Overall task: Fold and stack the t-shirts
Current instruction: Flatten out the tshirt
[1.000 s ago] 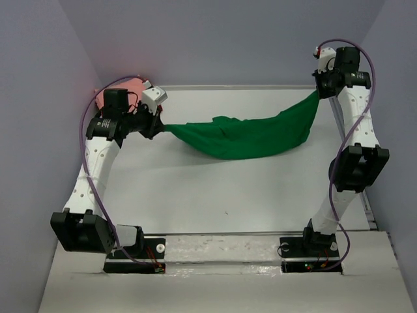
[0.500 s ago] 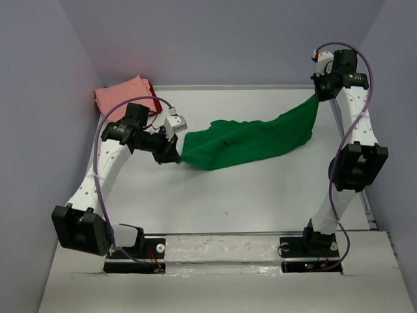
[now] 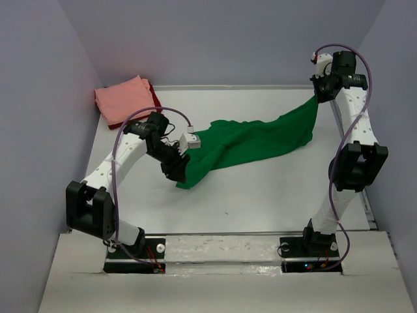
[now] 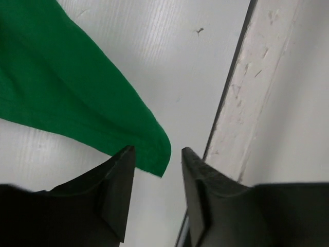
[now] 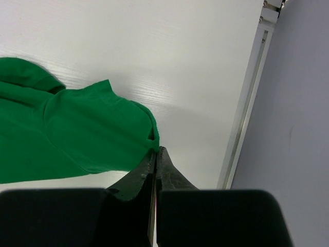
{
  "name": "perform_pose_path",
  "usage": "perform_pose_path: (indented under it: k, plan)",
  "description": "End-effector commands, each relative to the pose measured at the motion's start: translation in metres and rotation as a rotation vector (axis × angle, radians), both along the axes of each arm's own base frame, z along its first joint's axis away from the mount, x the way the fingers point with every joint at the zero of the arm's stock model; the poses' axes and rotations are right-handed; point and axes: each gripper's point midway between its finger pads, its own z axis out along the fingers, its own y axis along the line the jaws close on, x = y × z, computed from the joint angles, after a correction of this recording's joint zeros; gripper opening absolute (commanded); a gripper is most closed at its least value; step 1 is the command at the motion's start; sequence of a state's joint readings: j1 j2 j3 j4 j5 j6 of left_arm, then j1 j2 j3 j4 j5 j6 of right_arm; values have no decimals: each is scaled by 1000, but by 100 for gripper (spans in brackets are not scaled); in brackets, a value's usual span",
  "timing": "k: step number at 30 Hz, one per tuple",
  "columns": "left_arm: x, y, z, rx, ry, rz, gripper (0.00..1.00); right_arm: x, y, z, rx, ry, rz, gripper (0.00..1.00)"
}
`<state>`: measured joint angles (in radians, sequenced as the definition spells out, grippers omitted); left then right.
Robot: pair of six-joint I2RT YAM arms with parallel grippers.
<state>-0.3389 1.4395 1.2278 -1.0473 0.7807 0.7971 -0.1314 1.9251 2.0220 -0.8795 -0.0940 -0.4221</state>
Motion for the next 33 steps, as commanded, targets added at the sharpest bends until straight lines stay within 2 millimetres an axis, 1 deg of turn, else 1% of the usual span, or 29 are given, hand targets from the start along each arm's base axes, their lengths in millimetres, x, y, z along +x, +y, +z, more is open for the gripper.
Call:
perform_pose_path:
  k: [1,6,7,9,10,11,13,14,15,16,17,18,19,20,21,22,23,24,25,26,27,28,29,30,32,33]
  plan:
    - [-9,1,10,6,-7,-36,99,2,-5,22,-15,-75,-2,0]
    - [-10,-3,12,-3,-21,-61,99,4,-4,16,-8,-65,-1,0]
    - [-9,-3,14,-6,-25,-62,99,4,-3,16,-5,-64,2,0]
    - [0,-6,21,-19,-58,-51,99,3,-3,14,-1,-59,1,0]
    - [11,-10,27,-34,-96,-27,99,2,-1,11,4,-54,6,0]
    - [25,-11,37,-49,-150,12,99,2,0,10,9,-51,8,0]
    - [44,-14,49,-78,-198,106,99,0,2,8,17,-47,16,0]
    - [64,-18,57,-101,-281,145,99,-2,4,8,26,-49,24,0]
    - [72,-20,59,-111,-307,170,99,-3,6,7,31,-49,28,0]
    - [92,-26,70,-155,-360,235,99,-4,12,7,37,-50,44,0]
    - [100,-28,73,-171,-380,272,99,-6,13,11,37,-56,47,0]
    - [111,-24,69,-150,-403,330,99,-8,17,9,38,-50,56,0]
    - [129,-27,79,-186,-470,381,99,-9,23,9,38,-49,72,0]
    - [139,-22,70,-157,-466,440,99,-12,24,15,34,-61,75,0]
    - [146,-22,67,-146,-473,461,99,-15,29,12,31,-53,87,0]
    - [154,-21,62,-126,-473,482,99,-17,29,14,27,-54,86,0]
    - [165,-19,50,-92,-462,505,98,-19,34,15,23,-56,100,0]
    - [170,-17,43,-74,-470,508,98,-22,39,18,22,-60,110,0]
    - [178,-18,41,-78,-495,514,98,-24,39,20,21,-60,109,0]
    - [181,-19,35,-69,-496,517,99,-25,45,22,22,-63,120,0]
    - [185,-21,22,-57,-472,507,99,-27,51,24,21,-64,131,0]
    - [188,-23,16,-50,-463,504,99,-29,51,30,22,-75,131,0]
    - [194,-27,4,-37,-437,495,99,-31,57,31,27,-72,142,0]
    - [196,-28,-2,-32,-423,491,99,-33,58,32,30,-72,143,0]
    - [201,-31,-14,-28,-414,488,99,-38,71,35,33,-74,169,0]
    - [203,-32,-17,-27,-417,481,99,-39,76,36,32,-75,177,0]
